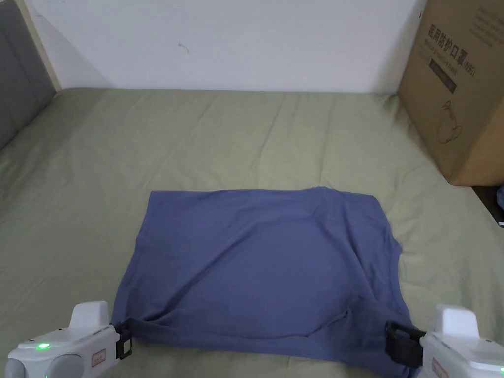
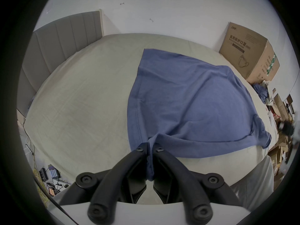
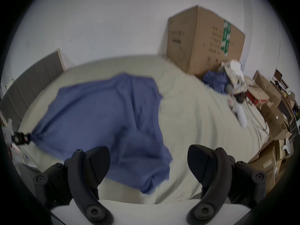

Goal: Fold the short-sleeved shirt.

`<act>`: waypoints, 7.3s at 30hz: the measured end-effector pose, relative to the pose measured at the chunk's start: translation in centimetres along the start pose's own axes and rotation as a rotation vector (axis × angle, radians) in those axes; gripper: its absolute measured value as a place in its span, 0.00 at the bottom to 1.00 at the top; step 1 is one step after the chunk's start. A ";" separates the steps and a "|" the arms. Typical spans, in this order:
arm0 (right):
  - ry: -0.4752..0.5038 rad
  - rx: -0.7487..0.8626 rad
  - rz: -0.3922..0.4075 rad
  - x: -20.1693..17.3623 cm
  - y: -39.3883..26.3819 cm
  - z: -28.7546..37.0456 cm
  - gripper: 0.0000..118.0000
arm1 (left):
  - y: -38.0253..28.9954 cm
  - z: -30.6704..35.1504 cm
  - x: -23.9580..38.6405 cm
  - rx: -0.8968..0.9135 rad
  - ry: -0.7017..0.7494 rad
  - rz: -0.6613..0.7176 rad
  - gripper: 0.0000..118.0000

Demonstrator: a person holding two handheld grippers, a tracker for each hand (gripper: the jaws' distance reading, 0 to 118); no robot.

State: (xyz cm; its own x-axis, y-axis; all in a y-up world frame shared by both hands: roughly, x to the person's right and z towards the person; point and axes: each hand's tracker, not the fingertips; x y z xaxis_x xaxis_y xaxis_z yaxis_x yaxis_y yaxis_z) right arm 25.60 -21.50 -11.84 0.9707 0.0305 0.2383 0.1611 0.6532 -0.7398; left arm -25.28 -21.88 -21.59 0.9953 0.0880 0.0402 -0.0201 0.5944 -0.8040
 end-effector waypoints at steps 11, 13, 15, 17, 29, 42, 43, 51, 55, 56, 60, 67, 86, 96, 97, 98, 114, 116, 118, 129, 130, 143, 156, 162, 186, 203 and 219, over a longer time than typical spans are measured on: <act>0.099 -0.105 -0.144 0.0 -3.0 -3.1 0.03 | 0.2 0.2 0.3 0.012 0.003 0.001 0.03; 0.103 -0.067 -0.134 0.0 -2.5 -2.2 0.03 | 0.4 0.4 0.2 0.016 0.000 0.007 0.03; 0.092 -0.024 -0.101 -0.1 -1.5 -1.3 0.03 | 0.8 0.5 0.0 0.022 -0.004 0.015 0.03; 0.097 0.040 -0.079 -0.3 -0.2 0.0 0.03 | 1.4 0.9 -0.1 0.039 -0.009 0.021 0.03; 0.092 0.214 -0.009 -1.3 10.1 -1.8 0.03 | 9.2 -1.0 0.9 0.110 -0.006 -0.004 0.03; 0.035 -0.015 0.031 -1.9 13.6 -15.1 0.03 | 14.1 -14.0 0.9 -0.102 0.001 0.035 0.03; 0.038 -0.041 0.029 -2.0 13.6 -16.0 0.03 | 14.1 -14.9 1.0 -0.119 0.008 0.027 0.03; 0.006 -0.122 -0.001 -1.7 13.3 -18.7 0.06 | 14.1 -14.7 2.2 -0.131 0.037 -0.024 0.17; -0.020 0.012 0.019 -3.1 14.4 -13.1 0.62 | 15.1 -11.5 2.2 -0.042 0.104 0.017 0.68; -0.008 0.053 0.024 -3.2 14.8 -11.6 0.70 | 15.4 -10.3 2.2 -0.002 0.089 0.021 0.71; 0.005 0.230 0.052 -3.1 16.2 -5.3 0.70 | 16.4 -4.1 2.9 0.153 0.078 -0.003 0.71; 0.059 0.488 0.042 -4.1 15.3 5.7 0.70 | 14.4 5.4 4.8 0.445 0.065 -0.037 0.71; 0.005 0.617 0.084 -5.6 10.7 10.0 0.00 | 8.4 8.6 7.0 0.597 0.024 -0.072 0.00; 0.012 0.582 0.061 -5.2 11.7 8.1 0.00 | 10.9 1.6 4.4 0.312 0.025 -0.020 0.00; 0.013 0.576 0.057 -5.2 11.7 7.9 0.00 | 11.3 0.2 4.0 0.247 0.043 -0.022 0.00; 0.015 0.568 0.054 -5.1 11.9 7.6 0.00 | 11.5 -1.0 3.5 0.224 0.045 -0.021 0.00; 0.000 0.445 0.034 -4.1 11.8 3.6 0.00 | 10.1 -12.3 -0.2 -0.171 0.164 0.090 0.51; -0.002 0.426 0.024 -3.7 11.7 3.0 0.00 | 9.3 -12.6 -0.1 -0.177 0.125 0.084 0.41; -0.006 0.400 0.017 -3.4 11.6 2.4 0.00 | 9.2 -12.1 0.3 -0.151 0.135 0.069 0.18; -0.030 -0.020 -0.116 0.6 8.4 -8.8 0.73 | 10.3 -8.2 0.7 -0.030 0.061 0.007 0.02; -0.032 -0.049 -0.116 0.9 7.7 -9.9 0.73 | 10.5 -7.8 0.7 -0.023 0.056 0.006 0.02; 0.049 -0.094 -0.193 1.9 4.9 -11.1 0.05 | 10.3 -7.5 0.7 -0.031 0.061 -0.025 0.02; 0.037 0.023 -0.127 4.1 3.7 -2.4 0.05 | 8.9 -3.3 -2.7 -0.010 0.020 0.037 0.02; 0.047 -0.030 -0.130 4.9 0.3 -1.7 0.05 | 4.3 -2.1 -3.4 -0.072 0.006 0.054 0.02; 0.028 0.338 -0.134 1.2 8.0 6.2 0.71 | 9.4 7.5 1.1 0.353 -0.073 0.173 0.81; -0.011 0.661 0.001 -5.0 13.0 12.0 0.50 | 12.1 12.2 9.7 0.775 0.032 -0.110 0.22; 0.001 0.638 0.056 -5.6 14.5 9.4 0.00 | 15.1 6.3 7.5 0.566 -0.113 -0.101 0.00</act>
State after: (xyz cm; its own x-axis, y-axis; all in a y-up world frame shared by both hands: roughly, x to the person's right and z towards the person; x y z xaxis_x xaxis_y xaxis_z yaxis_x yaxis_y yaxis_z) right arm 20.78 -5.08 -17.97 0.9748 0.0768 0.2093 -0.0269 0.9725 -0.2312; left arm -18.74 -7.22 -29.74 0.9793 0.0753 0.1879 -0.0044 0.9360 -0.3521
